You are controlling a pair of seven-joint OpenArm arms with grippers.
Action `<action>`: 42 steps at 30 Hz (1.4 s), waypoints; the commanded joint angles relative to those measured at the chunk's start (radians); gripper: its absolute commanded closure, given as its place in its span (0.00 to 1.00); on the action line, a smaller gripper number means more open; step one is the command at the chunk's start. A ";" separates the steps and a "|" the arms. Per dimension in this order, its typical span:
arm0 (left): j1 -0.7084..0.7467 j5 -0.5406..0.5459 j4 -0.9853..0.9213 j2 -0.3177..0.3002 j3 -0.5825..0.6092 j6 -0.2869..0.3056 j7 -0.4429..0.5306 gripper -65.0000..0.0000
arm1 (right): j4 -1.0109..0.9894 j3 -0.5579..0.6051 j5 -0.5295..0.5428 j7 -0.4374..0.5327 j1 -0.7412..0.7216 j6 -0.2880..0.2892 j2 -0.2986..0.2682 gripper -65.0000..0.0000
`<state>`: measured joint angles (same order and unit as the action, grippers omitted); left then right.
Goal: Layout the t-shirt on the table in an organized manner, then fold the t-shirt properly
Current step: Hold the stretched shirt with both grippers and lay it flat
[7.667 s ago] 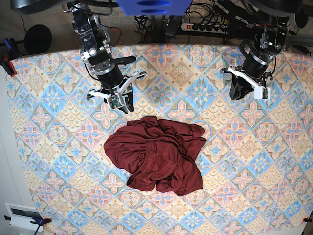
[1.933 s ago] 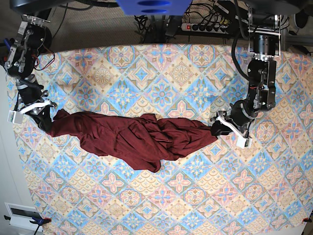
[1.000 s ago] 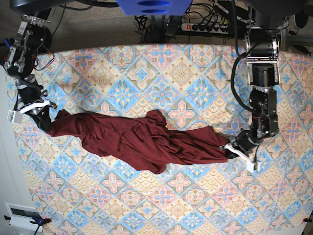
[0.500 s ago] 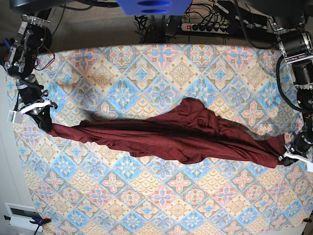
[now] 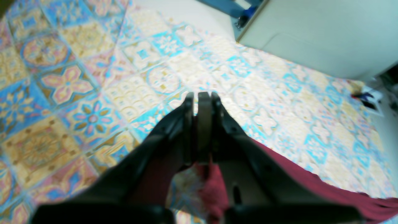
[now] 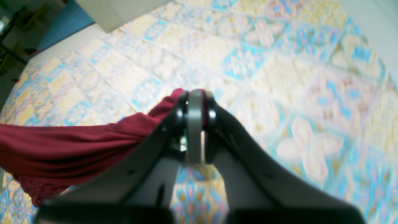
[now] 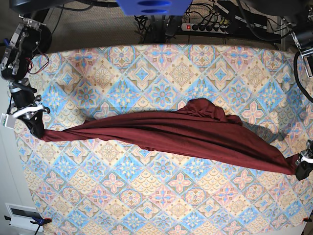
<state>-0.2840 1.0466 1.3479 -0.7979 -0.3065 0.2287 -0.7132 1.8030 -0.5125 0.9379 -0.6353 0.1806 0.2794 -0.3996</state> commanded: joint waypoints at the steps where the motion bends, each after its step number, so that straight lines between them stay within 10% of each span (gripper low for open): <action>1: -0.021 0.002 0.009 -0.022 -0.026 -0.002 0.028 1.00 | -0.004 0.030 0.011 0.032 -0.053 0.037 -0.015 1.00; 18: -0.048 -0.360 -0.110 0.104 -0.047 -0.005 0.076 1.00 | -0.490 0.378 -0.066 0.033 -0.593 0.091 -0.038 1.00; 25: -0.007 -0.363 -0.109 0.139 0.003 -0.005 0.036 0.95 | -0.452 0.363 -0.082 0.104 -0.594 0.091 -0.045 1.00; 34: -0.005 -0.361 -0.110 0.205 0.023 -0.005 0.033 0.55 | -0.451 0.223 -0.081 0.118 -0.593 0.091 -0.117 1.00; 42: 0.087 -0.352 -0.006 0.216 0.178 -0.004 0.008 0.54 | -0.366 0.199 -0.082 0.122 -0.464 0.091 -0.126 1.00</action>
<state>-0.1726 0.6868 1.3239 -0.5610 -0.1184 0.2237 -0.7330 1.4117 -0.3042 0.8341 -0.5549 -0.2481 0.3603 -0.5014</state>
